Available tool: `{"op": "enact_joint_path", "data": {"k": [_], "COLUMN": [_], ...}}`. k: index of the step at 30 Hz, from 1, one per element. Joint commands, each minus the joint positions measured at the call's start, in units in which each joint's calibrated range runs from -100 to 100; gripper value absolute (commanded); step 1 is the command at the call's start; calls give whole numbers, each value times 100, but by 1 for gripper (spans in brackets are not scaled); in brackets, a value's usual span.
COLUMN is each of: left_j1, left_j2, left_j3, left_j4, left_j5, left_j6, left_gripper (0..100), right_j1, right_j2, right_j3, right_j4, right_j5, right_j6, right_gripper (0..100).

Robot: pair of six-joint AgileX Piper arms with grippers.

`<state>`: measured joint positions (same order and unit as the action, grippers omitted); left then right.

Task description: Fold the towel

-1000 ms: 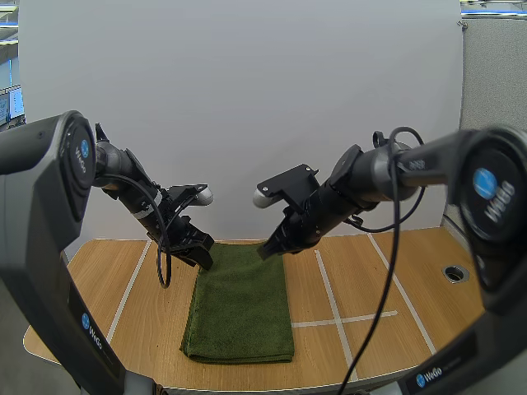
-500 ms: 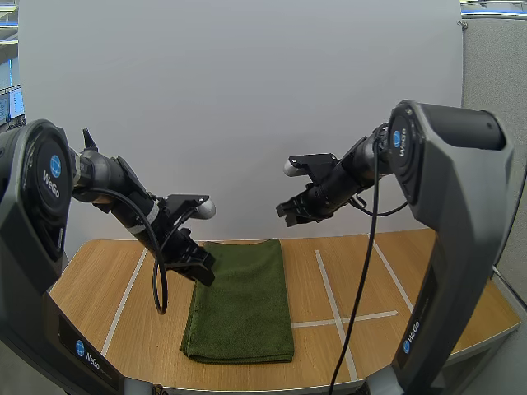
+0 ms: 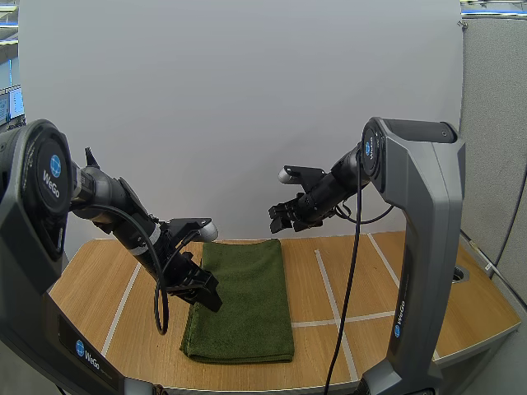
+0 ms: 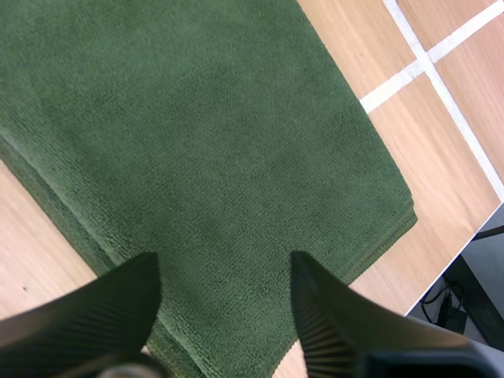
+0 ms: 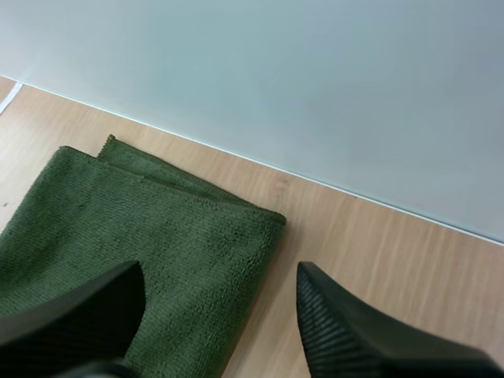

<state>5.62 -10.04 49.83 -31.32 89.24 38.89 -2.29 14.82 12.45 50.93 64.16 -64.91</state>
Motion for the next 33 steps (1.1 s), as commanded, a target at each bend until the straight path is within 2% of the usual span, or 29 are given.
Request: {"op": "enact_joint_path", "data": {"k": [1,2,3,10,20,30,33], "left_j1": [13,13,13,13,13,13,13], "left_j2": [-88,-133,-179,-682,-1177,-1178,-1178], "left_j3": [202,213,213,213,213,213,213], "left_j4": [-103,-81,-80,-6,74,74,74], "left_j5": [-43,-20,0,52,204,241,241], "left_j6": [3,3,3,-54,-227,-259,-259], "left_gripper": [38,17,0,0,0,0,0], "right_j1": [-13,-5,2,179,209,209,218], "right_j2": [714,789,839,1231,1538,1548,1548], "right_j3": [-475,-532,-546,-750,-970,-970,-970], "right_j4": [244,286,285,285,370,18,82], "right_j5": [246,311,313,117,34,-356,-130], "right_j6": [-79,-159,-173,-229,-308,-216,-216], "right_gripper": [92,92,92,92,91,91,85]}}
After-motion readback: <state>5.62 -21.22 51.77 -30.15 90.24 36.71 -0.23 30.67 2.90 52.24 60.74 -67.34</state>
